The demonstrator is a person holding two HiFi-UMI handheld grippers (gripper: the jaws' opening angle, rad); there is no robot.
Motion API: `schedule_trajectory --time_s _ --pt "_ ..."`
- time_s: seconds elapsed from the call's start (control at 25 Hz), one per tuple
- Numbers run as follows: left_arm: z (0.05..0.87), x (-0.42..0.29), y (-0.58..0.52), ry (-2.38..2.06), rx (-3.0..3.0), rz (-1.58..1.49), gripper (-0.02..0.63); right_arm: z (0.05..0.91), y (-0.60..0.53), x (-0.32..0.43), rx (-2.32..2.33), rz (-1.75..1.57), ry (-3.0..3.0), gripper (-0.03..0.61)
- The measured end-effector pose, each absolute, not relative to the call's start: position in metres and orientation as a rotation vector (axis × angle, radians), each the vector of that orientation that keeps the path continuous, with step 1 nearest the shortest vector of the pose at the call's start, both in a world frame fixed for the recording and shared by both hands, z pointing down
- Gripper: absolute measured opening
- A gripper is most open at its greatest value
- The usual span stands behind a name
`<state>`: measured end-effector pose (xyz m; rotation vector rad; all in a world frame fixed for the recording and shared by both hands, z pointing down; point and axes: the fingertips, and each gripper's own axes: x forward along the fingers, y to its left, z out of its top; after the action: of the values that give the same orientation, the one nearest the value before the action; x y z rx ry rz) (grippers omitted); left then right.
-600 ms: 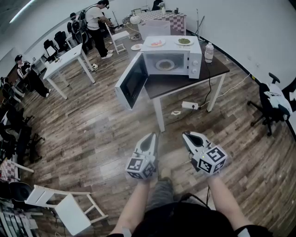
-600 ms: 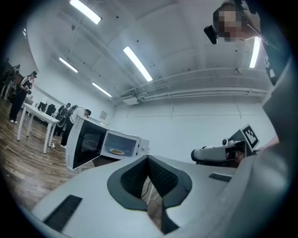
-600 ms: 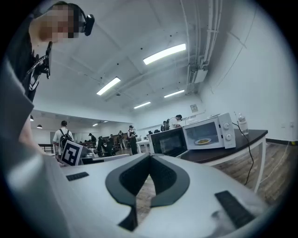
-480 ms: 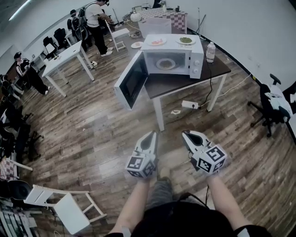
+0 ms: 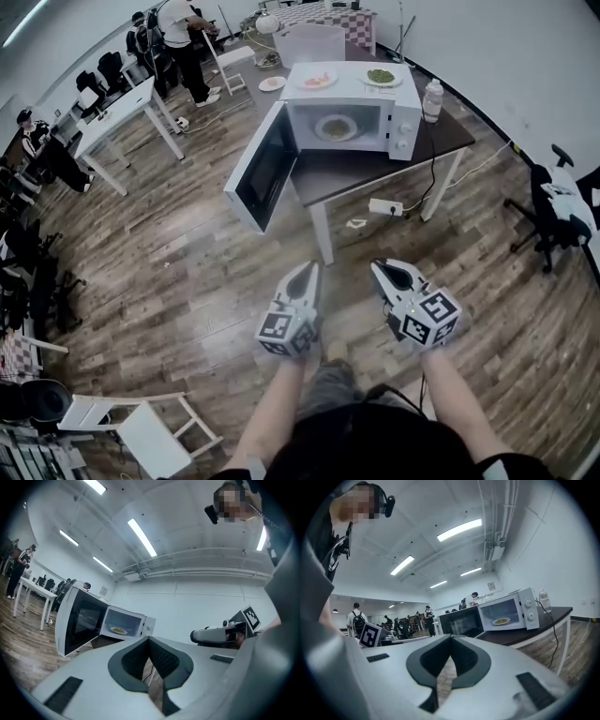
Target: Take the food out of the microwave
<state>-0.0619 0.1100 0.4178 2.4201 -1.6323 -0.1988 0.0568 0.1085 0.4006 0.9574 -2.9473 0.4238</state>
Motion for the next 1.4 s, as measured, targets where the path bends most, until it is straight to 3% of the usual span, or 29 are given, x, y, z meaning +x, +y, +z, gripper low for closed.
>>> schedule_trajectory --time_s 0.6,1.4 --pt "0.419 -0.098 -0.001 -1.569 2.465 -0.181 0.000 0.405 -0.007 0.025 1.095 0.556 -2.962 -0.005" --pt "0.441 -0.110 -0.053 -1.563 2.419 -0.187 0.000 0.440 -0.066 0.012 1.155 0.674 -2.899 -0.003"
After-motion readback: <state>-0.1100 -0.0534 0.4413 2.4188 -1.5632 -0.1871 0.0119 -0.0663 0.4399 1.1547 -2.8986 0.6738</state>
